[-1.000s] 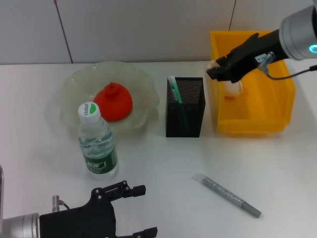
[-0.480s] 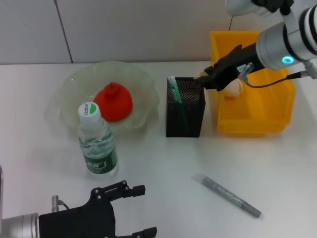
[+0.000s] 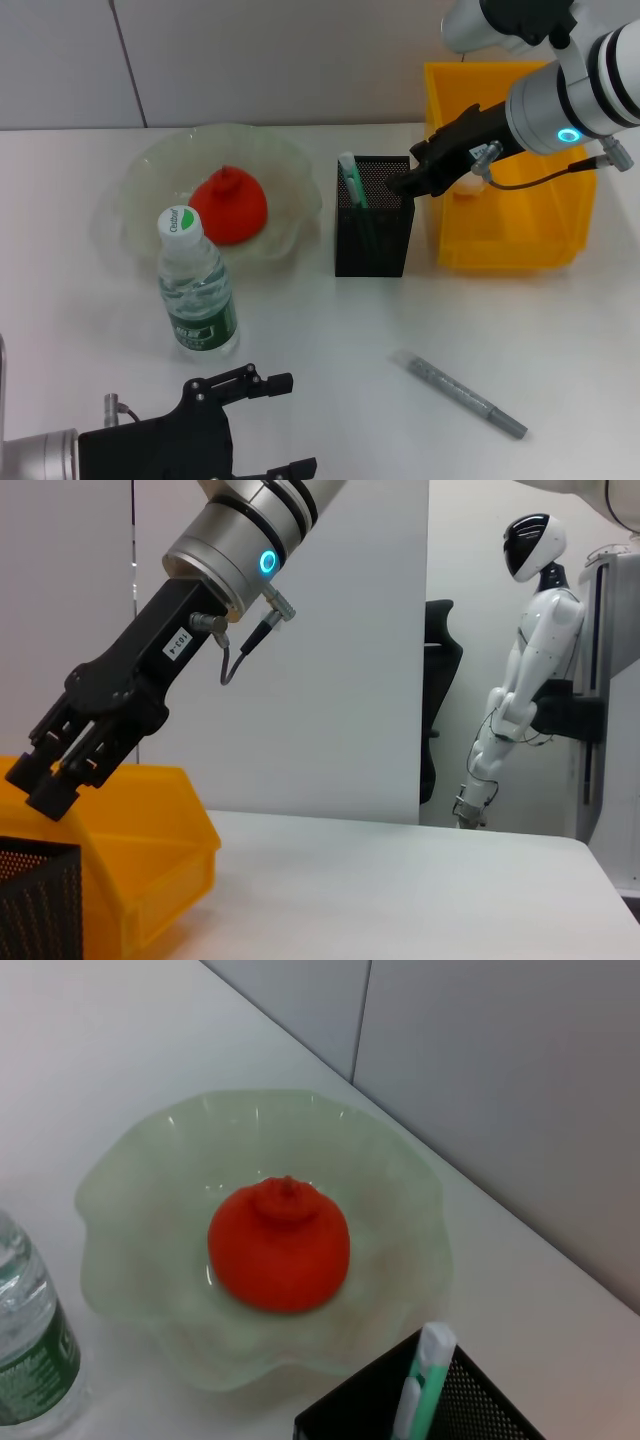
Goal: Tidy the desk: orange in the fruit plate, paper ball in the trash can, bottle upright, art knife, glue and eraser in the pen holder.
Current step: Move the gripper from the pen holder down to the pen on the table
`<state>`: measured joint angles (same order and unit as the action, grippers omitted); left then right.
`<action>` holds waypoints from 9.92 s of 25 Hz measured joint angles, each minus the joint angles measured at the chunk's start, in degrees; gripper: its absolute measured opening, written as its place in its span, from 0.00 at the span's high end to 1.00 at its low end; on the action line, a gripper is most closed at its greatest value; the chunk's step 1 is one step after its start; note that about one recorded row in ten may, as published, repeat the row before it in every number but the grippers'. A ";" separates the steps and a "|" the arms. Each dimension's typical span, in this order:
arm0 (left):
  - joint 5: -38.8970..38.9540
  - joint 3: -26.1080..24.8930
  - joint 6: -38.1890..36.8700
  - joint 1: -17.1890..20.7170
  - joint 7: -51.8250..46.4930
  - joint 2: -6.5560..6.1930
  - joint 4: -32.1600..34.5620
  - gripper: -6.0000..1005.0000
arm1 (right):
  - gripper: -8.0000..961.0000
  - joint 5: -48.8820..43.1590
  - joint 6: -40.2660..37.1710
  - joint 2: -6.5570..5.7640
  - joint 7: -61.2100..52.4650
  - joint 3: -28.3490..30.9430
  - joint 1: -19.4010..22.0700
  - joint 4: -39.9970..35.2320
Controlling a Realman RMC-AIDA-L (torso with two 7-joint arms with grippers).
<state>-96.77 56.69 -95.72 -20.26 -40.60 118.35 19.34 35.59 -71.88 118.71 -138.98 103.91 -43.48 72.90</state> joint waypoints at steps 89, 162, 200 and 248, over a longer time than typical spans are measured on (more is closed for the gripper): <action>0.00 1.05 -2.11 0.52 -1.43 -0.13 0.53 0.19 | 0.34 0.18 -19.74 0.30 -10.89 1.94 10.09 17.35; -1.37 1.28 -2.36 1.13 -1.00 -0.31 0.79 0.20 | 0.34 0.74 -19.02 0.65 -10.71 1.65 12.20 13.84; -1.49 1.58 -3.07 1.55 -2.28 -0.71 2.83 0.20 | 0.34 -1.87 -18.49 0.61 -6.62 -8.87 10.47 4.66; -1.49 1.92 -3.25 0.81 -2.46 -0.49 2.99 0.20 | 0.55 -2.46 -10.83 0.74 -14.31 -17.54 9.29 1.01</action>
<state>-98.26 58.61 -98.97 -19.45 -43.07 117.86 22.33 33.13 -82.71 119.44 -153.29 86.36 -34.19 73.91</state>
